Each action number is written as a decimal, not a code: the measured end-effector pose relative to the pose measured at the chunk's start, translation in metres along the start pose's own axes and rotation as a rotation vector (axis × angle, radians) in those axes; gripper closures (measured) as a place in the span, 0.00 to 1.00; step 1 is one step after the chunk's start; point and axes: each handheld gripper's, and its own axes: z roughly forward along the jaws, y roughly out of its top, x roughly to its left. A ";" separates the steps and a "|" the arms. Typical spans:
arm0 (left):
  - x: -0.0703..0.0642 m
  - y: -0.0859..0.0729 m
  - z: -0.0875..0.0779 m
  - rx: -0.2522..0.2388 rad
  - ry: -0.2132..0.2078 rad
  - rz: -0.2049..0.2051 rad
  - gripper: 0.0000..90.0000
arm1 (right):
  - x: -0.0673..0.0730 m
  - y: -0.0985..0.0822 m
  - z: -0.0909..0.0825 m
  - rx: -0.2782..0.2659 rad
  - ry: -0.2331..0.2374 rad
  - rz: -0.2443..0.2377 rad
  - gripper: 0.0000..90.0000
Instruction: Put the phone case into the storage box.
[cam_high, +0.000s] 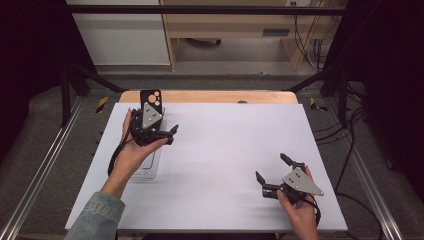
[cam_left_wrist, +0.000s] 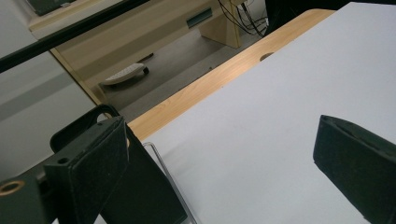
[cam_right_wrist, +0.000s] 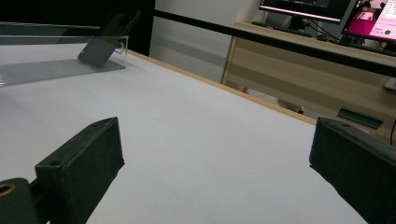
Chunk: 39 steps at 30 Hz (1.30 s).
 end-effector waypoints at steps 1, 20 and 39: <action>0.000 0.000 -0.001 -0.001 0.000 -0.002 0.03 | 0.000 0.000 0.000 0.000 0.000 0.000 0.04; -0.001 0.002 -0.036 -0.090 -0.025 -0.060 0.03 | -0.001 0.000 -0.001 0.001 -0.004 0.000 0.04; 0.008 -0.004 -0.066 -0.152 -0.023 -0.114 0.03 | 0.000 0.000 -0.001 0.003 -0.006 0.000 0.04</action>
